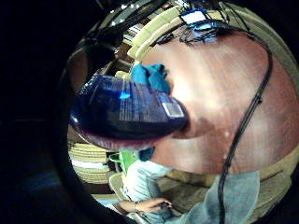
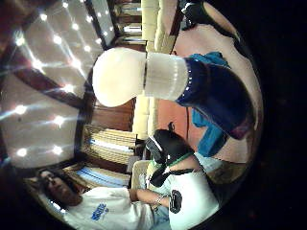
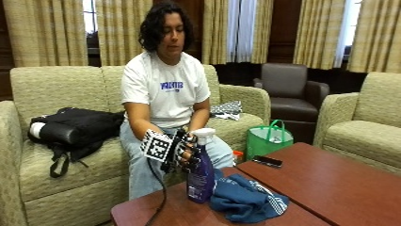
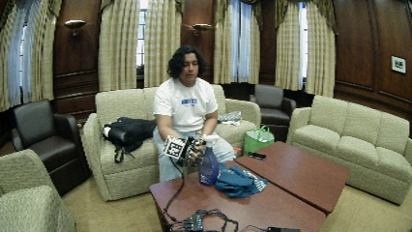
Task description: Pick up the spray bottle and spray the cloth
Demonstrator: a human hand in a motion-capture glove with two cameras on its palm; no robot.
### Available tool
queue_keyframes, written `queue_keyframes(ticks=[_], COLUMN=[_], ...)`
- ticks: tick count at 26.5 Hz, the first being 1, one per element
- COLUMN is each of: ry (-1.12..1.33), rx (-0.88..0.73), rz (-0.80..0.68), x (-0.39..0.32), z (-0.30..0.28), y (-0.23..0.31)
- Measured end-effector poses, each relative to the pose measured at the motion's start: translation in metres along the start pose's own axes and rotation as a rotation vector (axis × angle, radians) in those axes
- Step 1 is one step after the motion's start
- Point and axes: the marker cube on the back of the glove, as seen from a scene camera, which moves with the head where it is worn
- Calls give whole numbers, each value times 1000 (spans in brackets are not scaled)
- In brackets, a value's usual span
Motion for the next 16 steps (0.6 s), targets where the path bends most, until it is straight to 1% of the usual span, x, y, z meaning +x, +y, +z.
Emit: queue_keyframes(ticks=[5, 10, 16], ry=[-38, -11, 5], rx=[15, 40, 49], rz=[12, 41, 26], x=[-6, -10, -10], z=[11, 19, 29], y=[-12, -25, -35])
